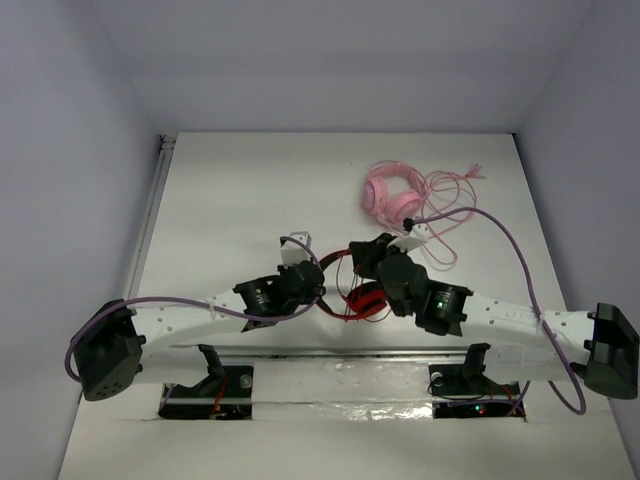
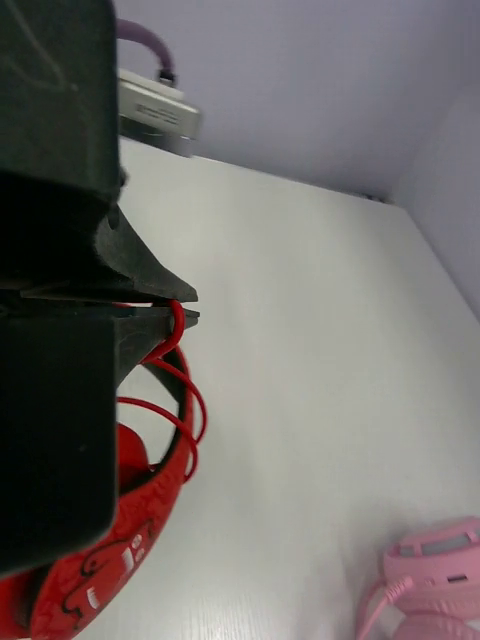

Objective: Wrap the headphones

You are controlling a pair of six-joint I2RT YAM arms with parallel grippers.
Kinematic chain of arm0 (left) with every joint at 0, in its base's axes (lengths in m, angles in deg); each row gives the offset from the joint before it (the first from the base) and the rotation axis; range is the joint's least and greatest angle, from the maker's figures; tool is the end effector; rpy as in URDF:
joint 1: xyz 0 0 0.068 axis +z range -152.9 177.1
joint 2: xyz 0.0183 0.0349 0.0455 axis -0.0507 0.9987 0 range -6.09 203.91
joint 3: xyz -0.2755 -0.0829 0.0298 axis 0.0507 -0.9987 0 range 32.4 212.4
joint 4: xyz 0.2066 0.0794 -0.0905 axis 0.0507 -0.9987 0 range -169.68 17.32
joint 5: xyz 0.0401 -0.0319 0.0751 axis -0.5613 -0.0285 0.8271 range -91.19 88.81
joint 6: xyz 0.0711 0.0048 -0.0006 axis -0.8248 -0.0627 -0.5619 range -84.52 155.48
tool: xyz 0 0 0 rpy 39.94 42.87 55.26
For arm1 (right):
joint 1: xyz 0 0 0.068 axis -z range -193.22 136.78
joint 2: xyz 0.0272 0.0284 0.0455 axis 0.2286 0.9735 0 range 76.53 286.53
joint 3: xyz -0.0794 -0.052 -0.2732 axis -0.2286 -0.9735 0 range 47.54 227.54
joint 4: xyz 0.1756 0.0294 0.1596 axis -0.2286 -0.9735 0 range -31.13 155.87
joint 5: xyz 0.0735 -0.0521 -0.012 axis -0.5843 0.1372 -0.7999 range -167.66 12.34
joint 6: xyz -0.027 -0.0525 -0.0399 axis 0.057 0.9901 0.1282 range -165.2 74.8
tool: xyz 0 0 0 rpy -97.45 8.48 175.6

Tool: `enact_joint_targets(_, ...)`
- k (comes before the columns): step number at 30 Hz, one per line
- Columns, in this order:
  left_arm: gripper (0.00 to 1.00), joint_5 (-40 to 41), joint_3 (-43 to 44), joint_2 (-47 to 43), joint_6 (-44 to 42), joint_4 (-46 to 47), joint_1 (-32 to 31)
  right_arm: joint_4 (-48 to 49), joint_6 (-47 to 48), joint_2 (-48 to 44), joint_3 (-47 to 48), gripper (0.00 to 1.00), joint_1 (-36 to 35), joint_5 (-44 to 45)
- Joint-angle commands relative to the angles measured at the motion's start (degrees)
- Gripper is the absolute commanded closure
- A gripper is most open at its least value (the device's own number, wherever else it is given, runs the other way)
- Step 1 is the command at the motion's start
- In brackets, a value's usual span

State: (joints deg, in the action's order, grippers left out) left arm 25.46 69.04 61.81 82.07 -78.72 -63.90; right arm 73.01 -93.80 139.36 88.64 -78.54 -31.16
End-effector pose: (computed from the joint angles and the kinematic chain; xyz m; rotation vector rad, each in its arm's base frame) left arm 0.1369 -0.1927 0.2339 0.0195 2.1987 -0.5672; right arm 0.1347 0.1911 0.3085 0.3127 1.7719 0.7064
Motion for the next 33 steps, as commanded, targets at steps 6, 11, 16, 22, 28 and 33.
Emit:
enact_joint_targets(6, 1.00, -0.99, 2.82, 0.48, 4.04, 0.34, -3.08, 10.96, -7.03, 4.92, -0.50, 0.96, 8.09, 4.30)
enact_joint_targets(11, 1.00, -0.73, 4.93, 0.39, 4.12, -1.25, -3.08, 12.37, -8.71, 7.83, 0.03, 0.89, 9.77, 2.02)
enact_joint_targets(16, 1.00, -2.04, 5.89, 0.92, 4.13, 0.42, -3.08, 13.78, -10.11, 8.10, -0.49, 0.80, 9.77, 0.79)
enact_joint_targets(22, 1.00, -3.63, 5.72, 2.15, 4.04, 1.74, -3.08, 13.96, -10.20, 7.13, -0.50, 0.71, 12.32, -0.45)
enact_joint_targets(28, 1.00, -3.19, 5.81, 0.48, 4.04, 1.04, -3.08, 12.38, -9.41, 7.57, 0.21, 0.68, 14.86, -2.64)
enact_joint_targets(33, 1.00, -3.36, 6.95, -0.57, 3.07, -0.72, -3.08, 11.50, -8.62, 7.84, -0.50, 0.68, 15.40, -5.01)
